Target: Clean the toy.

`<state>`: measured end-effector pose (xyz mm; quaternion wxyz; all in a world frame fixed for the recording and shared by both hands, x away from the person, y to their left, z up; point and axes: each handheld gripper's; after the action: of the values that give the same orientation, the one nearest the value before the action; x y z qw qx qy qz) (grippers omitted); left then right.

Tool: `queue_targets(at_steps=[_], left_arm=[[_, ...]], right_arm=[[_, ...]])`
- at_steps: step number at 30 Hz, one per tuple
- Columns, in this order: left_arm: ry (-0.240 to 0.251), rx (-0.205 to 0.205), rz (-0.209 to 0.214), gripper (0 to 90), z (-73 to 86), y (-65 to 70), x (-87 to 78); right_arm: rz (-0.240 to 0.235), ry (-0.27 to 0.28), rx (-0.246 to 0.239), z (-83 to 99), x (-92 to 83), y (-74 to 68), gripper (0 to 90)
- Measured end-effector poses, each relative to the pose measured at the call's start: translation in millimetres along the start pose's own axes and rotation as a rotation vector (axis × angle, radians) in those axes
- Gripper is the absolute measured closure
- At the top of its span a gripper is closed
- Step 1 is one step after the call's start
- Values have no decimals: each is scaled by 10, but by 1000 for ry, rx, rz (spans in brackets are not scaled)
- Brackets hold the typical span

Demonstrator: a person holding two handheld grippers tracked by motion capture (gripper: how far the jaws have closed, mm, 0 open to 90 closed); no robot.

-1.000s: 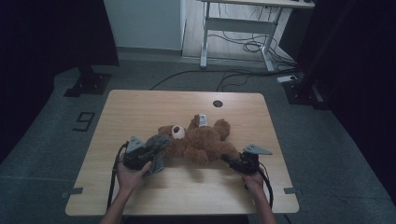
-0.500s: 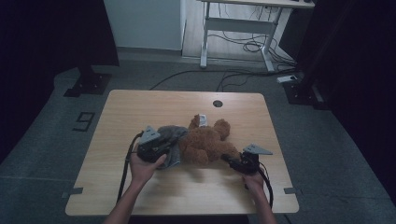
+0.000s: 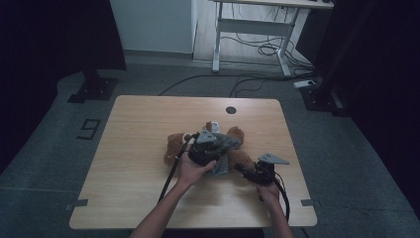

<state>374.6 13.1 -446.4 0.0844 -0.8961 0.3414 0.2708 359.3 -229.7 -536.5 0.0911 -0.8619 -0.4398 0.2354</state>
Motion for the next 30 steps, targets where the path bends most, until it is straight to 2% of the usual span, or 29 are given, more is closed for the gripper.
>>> queue_targets(at_steps=[2, 3, 5, 8, 13, 18, 24, 25, 26, 28, 30], left_arm=[[-35, 14, 8, 788, 81, 37, 102], [-35, 14, 8, 787, 81, 37, 102], [-54, 16, 16, 787, 192, 73, 188], [-52, 6, 23, 787, 257, 62, 183], [-49, 13, 9, 786, 323, 13, 102], [-53, 2, -5, 786, 394, -109, -6], [-35, -33, -47, 783, 476, -304, -168], [-35, -33, -47, 783, 476, -304, -168], [-32, -47, -66, 783, 501, -397, -232], [-32, -60, -87, 784, 535, -501, -303], [-26, -85, -93, 784, 581, -611, -377]], right_arm=[[0, 0, -2, 0, -2, -3, 553], [0, -1, -3, 0, -3, -2, 553], [0, -3, -5, 0, -8, -2, 552], [0, -11, -7, 7, -11, 7, 552], [3, -13, -26, 11, -15, 8, 549], [4, -10, -27, 10, -19, 11, 549], [4, -9, -27, 11, -23, 15, 549], [7, -8, -29, 11, -24, 11, 548], [9, -8, -35, 12, -23, 10, 548], [8, -9, -35, 11, -27, 12, 548], [5, -7, -33, 13, -25, 17, 548]])
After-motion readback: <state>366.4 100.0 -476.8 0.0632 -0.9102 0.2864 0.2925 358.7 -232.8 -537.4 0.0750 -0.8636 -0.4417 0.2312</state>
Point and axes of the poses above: each handheld gripper's, and its own axes: x roughly forward along the jaws, z roughly out of its underside, y roughly to its right, and after that the axes turned 13 degrees about -z, right-handed
